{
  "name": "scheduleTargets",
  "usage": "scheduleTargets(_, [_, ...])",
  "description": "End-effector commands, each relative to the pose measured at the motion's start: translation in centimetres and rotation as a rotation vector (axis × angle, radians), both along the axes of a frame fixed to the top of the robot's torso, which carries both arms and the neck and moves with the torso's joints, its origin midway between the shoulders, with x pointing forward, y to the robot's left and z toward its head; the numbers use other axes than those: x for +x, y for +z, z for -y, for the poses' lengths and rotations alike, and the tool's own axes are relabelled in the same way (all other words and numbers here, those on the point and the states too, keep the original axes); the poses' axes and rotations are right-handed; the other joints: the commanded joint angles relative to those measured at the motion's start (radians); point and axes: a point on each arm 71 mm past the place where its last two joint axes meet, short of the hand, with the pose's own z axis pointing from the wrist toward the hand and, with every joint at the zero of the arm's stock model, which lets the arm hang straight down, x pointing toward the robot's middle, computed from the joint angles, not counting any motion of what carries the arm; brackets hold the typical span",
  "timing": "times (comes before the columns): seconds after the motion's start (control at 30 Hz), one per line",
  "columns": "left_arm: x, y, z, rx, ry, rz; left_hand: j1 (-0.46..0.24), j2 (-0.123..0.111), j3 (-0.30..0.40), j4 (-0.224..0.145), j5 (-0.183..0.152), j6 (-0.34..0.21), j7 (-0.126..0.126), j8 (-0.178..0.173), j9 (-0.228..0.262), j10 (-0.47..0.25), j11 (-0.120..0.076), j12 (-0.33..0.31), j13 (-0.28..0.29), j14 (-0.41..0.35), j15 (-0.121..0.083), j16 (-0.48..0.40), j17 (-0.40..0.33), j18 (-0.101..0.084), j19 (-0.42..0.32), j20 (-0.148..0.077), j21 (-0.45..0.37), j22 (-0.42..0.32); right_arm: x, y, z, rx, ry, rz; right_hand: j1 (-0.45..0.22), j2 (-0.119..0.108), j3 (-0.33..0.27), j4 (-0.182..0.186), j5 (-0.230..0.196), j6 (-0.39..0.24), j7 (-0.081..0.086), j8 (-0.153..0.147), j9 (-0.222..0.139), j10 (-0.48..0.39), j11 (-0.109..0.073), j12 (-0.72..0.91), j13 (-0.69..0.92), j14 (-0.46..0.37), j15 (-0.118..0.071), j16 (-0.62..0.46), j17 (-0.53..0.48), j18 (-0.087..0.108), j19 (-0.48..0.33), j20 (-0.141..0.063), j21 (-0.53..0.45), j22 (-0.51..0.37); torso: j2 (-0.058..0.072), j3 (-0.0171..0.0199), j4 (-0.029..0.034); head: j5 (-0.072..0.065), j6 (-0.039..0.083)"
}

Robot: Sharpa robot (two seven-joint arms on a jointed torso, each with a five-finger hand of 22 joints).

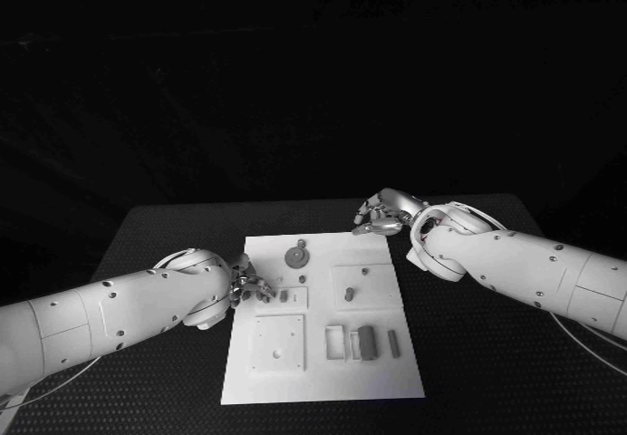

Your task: Assemble the parts on the task board

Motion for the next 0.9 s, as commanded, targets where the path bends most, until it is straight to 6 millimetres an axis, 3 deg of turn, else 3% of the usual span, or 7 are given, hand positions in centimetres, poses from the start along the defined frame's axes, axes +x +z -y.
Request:
scheduleTargets(0.03, [-0.01,0.04,0.25,-0.008,-0.01,0.01,0.001,-0.005,-0.005,-0.004,0.002,-0.007,0.0,0.0,-0.003,-0.001,0.004,0.005,-0.002,-0.004,-0.003,0.006,-0.001,-0.013,-0.004,-0.003,-0.007,0.016,-0.04,0.04,-0.07,0.001,0.009,0.004,-0.01,-0.002,0.002,0.004,0.006,-0.002,0.008,-0.006,0.001,-0.007,0.004,0.006,-0.001,0.0,-0.008,0.002,-0.002,0.014,-0.006,-0.002,-0.001,-0.002,0.0,-0.0006,0.0009,0.0,0.0])
scheduleTargets(0.27, [-0.03,0.06,0.32,-0.019,-0.01,0.012,-0.003,-0.004,-0.013,-0.007,0.001,-0.008,0.0,0.001,-0.006,-0.001,0.004,0.006,-0.002,-0.004,-0.003,0.007,-0.001,-0.012,-0.003,-0.004,-0.007,0.016,-0.01,0.01,-0.09,0.0,0.009,0.002,-0.01,-0.002,0.002,0.004,0.006,-0.002,0.008,-0.006,0.001,-0.007,0.004,0.006,-0.001,0.0,-0.008,0.002,-0.002,0.014,-0.006,-0.002,-0.001,-0.002,0.0,-0.0011,0.0002,0.0,0.0])
scheduleTargets(0.57, [0.06,0.12,0.0,-0.037,0.009,0.024,-0.096,-0.05,-0.092,-0.009,-0.003,-0.016,0.001,0.003,-0.014,-0.005,0.004,0.005,-0.003,-0.009,-0.004,0.007,-0.002,-0.01,-0.008,-0.005,-0.016,0.013,0.0,0.01,-0.06,0.0,0.009,0.003,-0.011,-0.002,0.002,0.004,0.006,-0.002,0.008,-0.006,0.001,-0.007,0.004,0.006,-0.001,0.0,-0.008,0.002,-0.002,0.014,-0.006,-0.002,-0.002,-0.002,0.0,0.0,0.0001,0.0,0.0])
scheduleTargets(0.9, [0.13,0.27,-0.21,-0.056,0.024,0.046,-0.141,-0.069,-0.07,0.029,-0.002,-0.02,-0.002,0.008,-0.018,-0.005,0.001,0.004,-0.004,-0.009,-0.008,0.006,-0.003,-0.003,-0.002,-0.006,-0.026,0.008,0.01,0.0,-0.08,0.0,0.009,0.002,-0.011,-0.002,0.002,0.005,0.006,-0.003,0.008,-0.006,0.001,-0.007,0.004,0.006,-0.002,0.0,-0.008,0.002,-0.002,0.014,-0.006,-0.002,-0.002,-0.002,0.0,0.0001,0.0001,0.0,0.001])
